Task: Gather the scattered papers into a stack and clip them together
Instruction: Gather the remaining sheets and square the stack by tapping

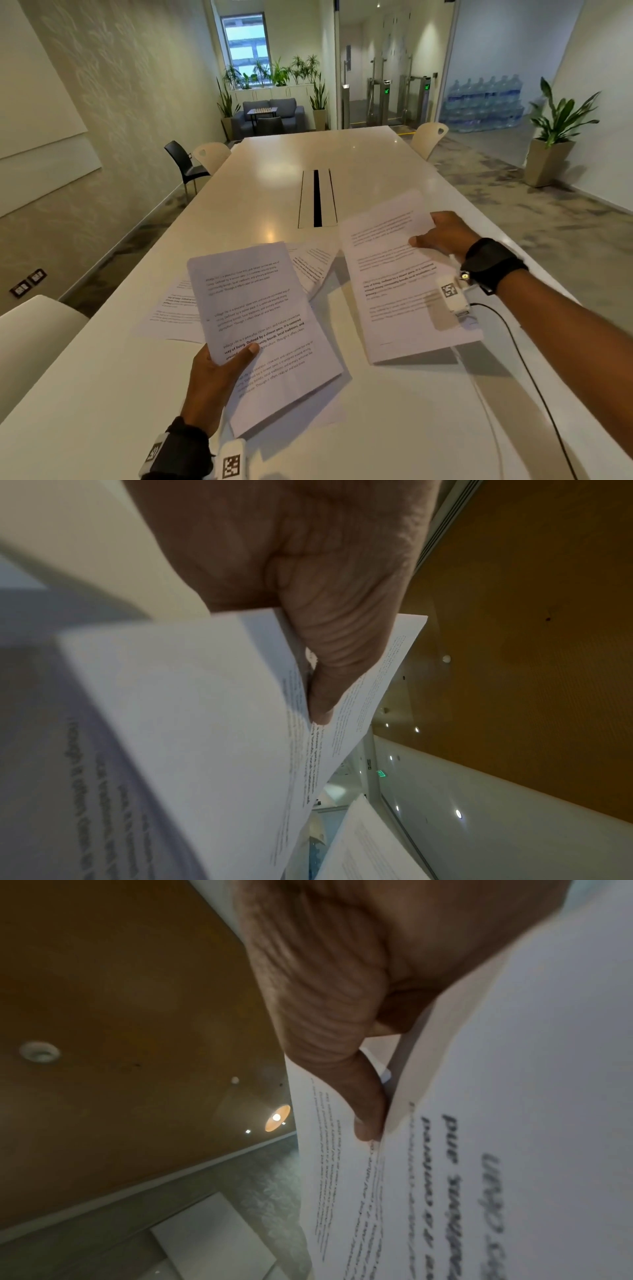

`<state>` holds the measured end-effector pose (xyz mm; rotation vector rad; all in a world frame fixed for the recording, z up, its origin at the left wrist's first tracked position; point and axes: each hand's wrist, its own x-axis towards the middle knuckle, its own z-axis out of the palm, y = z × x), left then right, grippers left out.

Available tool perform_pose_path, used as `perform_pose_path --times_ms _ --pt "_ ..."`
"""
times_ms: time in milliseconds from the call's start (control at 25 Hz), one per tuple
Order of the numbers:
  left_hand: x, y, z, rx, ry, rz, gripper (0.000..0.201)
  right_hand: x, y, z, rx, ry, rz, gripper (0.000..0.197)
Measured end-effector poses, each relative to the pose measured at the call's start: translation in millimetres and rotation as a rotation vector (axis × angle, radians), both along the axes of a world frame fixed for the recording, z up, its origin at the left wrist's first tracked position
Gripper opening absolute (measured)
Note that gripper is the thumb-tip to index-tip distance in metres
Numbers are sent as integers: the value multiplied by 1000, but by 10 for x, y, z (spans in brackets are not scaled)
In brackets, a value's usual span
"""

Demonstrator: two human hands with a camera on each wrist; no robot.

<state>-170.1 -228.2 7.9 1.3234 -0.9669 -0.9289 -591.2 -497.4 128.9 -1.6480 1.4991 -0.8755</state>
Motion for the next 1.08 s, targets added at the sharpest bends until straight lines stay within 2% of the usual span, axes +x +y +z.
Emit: perform_pose_path --times_ms 80,200,280,360,600,760,880,1000,1080 --pt "-109 33 59 -21 17 -25 42 -100 271 279 -18 -136 45 47" --pt "-325 92 165 -45 70 -80 29 -132 605 542 18 -320 162 48" --pt "-480 117 248 -35 117 -124 28 -72 715 576 67 -440 210 50" --pt "-623 140 321 -19 133 -181 37 43 774 504 113 -517 228 51" --pt "-942 153 503 -53 188 -281 48 452 990 193 184 -616 267 52" --pt "-987 124 500 -86 120 -251 39 568 1061 46 159 -641 275 53" --pt "-998 145 467 -99 140 -218 36 552 1185 -85 184 -686 259 50" --pt "-1044 167 467 -101 168 -255 39 533 1438 -239 266 -692 420 44" --pt "-1110 168 486 -93 127 -298 40 563 1547 -311 246 -661 436 46"
